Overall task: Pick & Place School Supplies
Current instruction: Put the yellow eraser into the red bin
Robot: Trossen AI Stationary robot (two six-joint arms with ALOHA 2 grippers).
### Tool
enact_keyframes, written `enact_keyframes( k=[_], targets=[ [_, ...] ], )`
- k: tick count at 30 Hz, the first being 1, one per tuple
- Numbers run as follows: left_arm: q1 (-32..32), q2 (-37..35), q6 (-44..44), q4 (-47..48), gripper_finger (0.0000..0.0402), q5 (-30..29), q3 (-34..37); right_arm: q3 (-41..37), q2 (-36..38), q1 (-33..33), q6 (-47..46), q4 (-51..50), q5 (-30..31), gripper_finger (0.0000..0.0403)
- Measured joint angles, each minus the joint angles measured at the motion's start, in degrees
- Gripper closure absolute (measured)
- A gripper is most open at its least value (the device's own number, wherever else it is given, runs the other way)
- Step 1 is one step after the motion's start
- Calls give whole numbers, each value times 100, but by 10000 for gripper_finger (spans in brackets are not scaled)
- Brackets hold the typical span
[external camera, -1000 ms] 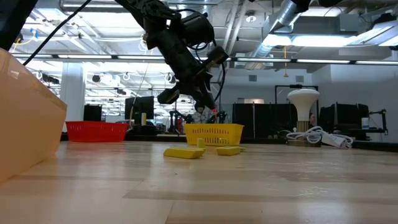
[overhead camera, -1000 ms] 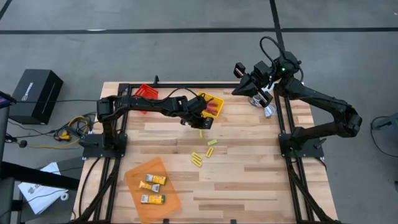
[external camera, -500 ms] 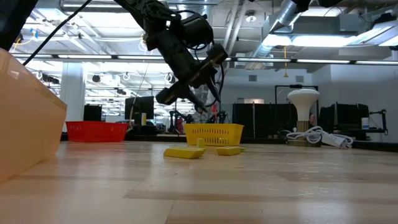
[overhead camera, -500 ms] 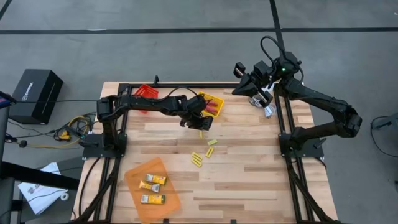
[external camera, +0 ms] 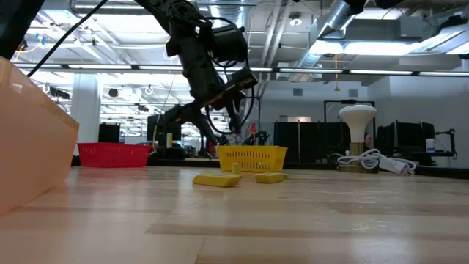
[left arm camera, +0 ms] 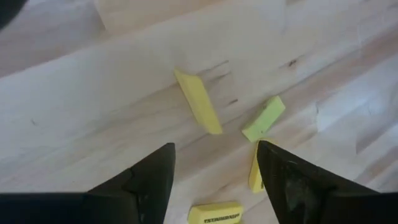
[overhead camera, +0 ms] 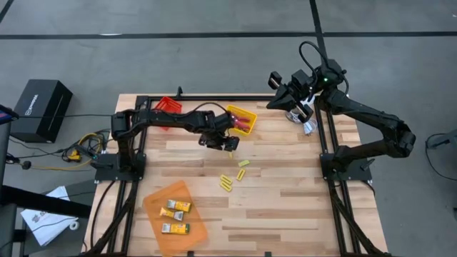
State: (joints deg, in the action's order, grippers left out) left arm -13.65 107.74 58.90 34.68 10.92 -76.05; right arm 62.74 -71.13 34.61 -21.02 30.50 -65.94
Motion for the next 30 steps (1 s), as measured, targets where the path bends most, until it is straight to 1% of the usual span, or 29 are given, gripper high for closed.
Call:
enact_keyframes(
  k=[3,7,11,16,30],
  targets=[
    [-6,0,1,0,186,-44,0,0,-1,-2,2,0,-3,403],
    [-4,61,12,-6,184,-39,-2,0,0,0,2,0,-12,403],
    [-4,302,135,-154,177,54,-4,0,0,-2,2,0,-44,403],
    [24,529,157,-291,178,155,-7,0,0,0,-8,-2,-176,403],
    [7,556,181,-448,189,111,-7,0,0,0,-48,-2,-176,403]
  ],
)
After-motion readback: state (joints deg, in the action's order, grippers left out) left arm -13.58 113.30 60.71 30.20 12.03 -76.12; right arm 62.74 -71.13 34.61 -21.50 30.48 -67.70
